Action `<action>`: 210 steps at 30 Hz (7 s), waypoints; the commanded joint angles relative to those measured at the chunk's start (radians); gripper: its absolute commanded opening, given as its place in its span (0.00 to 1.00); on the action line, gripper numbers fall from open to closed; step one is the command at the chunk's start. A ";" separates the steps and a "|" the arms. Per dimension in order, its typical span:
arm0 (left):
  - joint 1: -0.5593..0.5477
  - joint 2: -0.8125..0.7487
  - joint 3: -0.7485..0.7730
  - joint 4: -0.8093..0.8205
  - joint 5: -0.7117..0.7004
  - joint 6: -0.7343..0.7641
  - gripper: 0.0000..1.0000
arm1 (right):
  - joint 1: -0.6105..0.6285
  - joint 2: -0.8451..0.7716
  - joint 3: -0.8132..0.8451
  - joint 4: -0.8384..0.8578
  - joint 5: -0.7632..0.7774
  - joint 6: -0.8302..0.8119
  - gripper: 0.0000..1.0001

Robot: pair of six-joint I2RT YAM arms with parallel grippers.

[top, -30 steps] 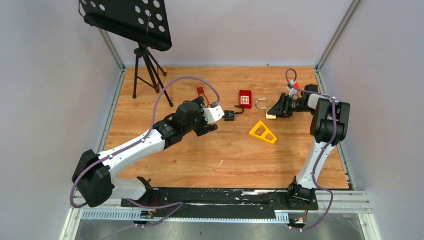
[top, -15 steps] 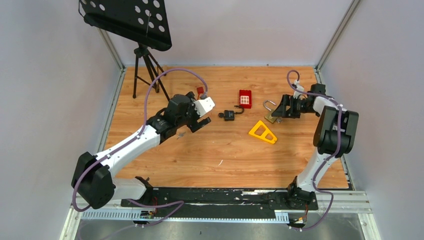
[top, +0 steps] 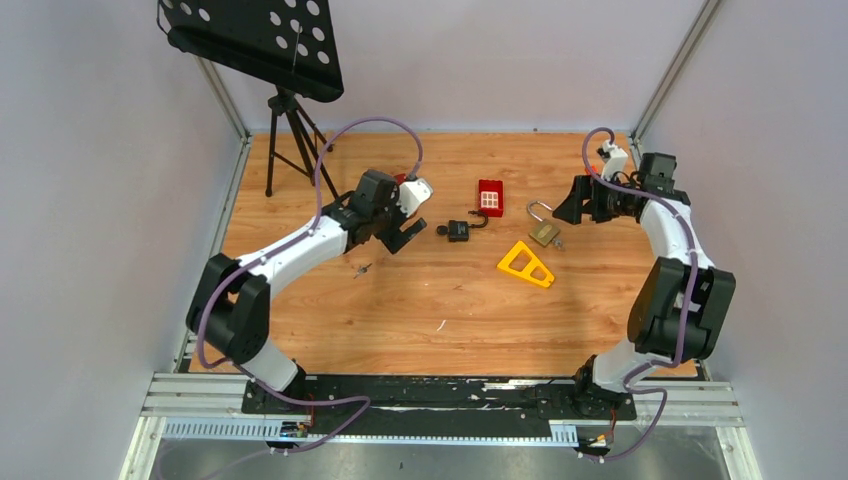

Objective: Unlock with the key

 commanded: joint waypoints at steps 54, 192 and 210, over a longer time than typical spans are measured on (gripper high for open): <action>0.095 0.584 0.395 -0.227 0.084 -0.226 0.11 | 0.039 -0.297 -0.173 -0.017 -0.154 0.006 0.92; 0.012 -0.138 0.067 0.306 1.139 -0.542 0.00 | 0.783 -0.239 -0.038 0.148 -0.348 -0.214 0.67; 0.008 -0.174 0.029 0.272 1.074 -0.477 0.00 | 0.785 -0.323 -0.095 0.143 -0.287 -0.252 0.09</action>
